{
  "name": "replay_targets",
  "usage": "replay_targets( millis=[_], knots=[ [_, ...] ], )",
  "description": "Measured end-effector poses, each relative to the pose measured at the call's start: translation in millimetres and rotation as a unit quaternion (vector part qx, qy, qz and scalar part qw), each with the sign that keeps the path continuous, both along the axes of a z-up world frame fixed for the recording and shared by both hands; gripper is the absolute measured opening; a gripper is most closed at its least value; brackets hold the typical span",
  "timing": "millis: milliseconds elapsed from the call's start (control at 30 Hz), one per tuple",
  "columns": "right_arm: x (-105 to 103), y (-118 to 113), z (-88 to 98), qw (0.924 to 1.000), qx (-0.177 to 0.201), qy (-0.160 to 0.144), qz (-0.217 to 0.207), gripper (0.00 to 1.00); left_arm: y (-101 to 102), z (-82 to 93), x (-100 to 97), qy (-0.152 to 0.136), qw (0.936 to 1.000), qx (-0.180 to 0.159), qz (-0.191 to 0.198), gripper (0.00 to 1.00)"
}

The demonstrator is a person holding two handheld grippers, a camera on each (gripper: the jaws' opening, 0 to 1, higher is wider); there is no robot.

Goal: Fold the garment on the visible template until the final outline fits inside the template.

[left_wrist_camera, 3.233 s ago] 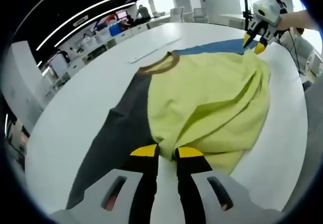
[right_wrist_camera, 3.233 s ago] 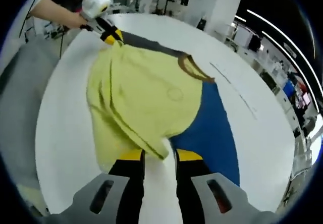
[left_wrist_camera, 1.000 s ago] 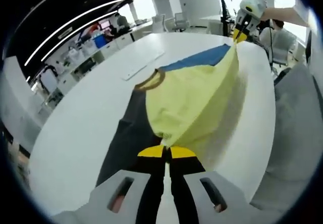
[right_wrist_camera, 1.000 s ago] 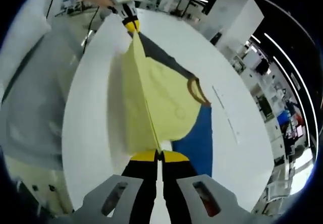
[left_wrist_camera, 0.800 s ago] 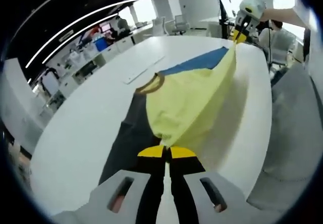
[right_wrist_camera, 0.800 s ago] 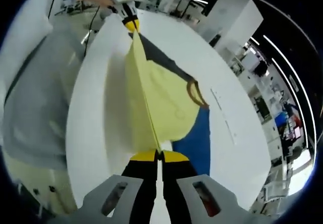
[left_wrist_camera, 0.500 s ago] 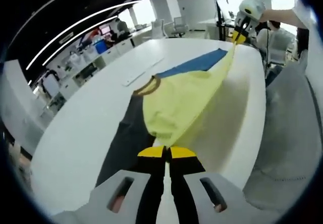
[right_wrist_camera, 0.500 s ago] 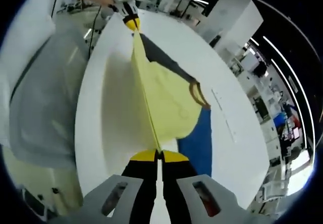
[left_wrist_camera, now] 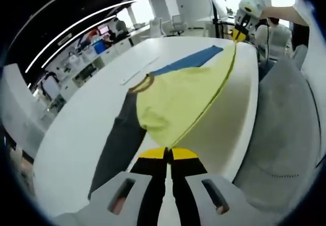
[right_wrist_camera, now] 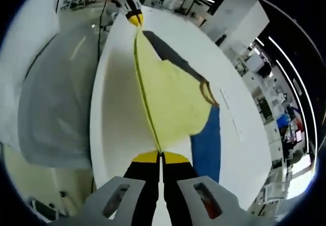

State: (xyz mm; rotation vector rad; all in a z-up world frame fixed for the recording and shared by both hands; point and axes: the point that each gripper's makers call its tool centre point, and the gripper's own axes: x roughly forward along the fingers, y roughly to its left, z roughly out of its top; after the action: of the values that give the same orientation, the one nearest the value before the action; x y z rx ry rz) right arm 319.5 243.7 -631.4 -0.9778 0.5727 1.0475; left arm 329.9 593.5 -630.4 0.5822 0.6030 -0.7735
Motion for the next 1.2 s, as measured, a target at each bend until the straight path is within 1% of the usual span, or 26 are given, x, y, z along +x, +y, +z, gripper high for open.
replay_targets(
  millis=[267, 400, 533, 733, 933, 1033, 1100, 1200],
  knots=[
    [-11.8, -2.6, -4.4, 1.0, 0.004, 0.005, -0.006, 0.01, -1.5, -7.8, -20.7, 0.015, 0.9997, 0.011, -0.014, 0.0],
    [-16.5, -3.6, -9.1, 1.0, -0.002, 0.007, -0.005, 0.01, -4.4, -13.3, -29.2, 0.021, 0.9992, 0.022, -0.025, 0.0],
    [-22.2, -4.4, -15.3, 0.9999, -0.011, 0.01, -0.003, 0.01, -6.0, -22.1, -38.0, 0.028, 0.9981, 0.039, -0.04, 0.0],
    [-31.4, -4.0, -25.3, 0.9995, -0.022, 0.02, 0.003, 0.01, -5.8, -35.0, -48.7, 0.043, 0.9966, 0.049, -0.05, 0.0],
    [-37.9, -3.7, -36.9, 0.9987, -0.04, 0.029, 0.013, 0.01, -7.2, -47.3, -58.3, 0.055, 0.9939, 0.069, -0.066, 0.0],
    [-40.6, -3.5, -41.7, 0.9982, -0.047, 0.031, 0.018, 0.01, -6.8, -56.4, -60.3, 0.06, 0.9923, 0.079, -0.074, 0.0],
    [-43.7, -3.2, -46.7, 0.9979, -0.051, 0.036, 0.02, 0.01, -6.6, -61.9, -65.2, 0.066, 0.9904, 0.09, -0.082, 0.0],
    [-47.9, -2.6, -51.7, 0.9974, -0.054, 0.041, 0.021, 0.01, -5.9, -66.4, -69.6, 0.074, 0.9894, 0.092, -0.085, 0.0]
  ],
)
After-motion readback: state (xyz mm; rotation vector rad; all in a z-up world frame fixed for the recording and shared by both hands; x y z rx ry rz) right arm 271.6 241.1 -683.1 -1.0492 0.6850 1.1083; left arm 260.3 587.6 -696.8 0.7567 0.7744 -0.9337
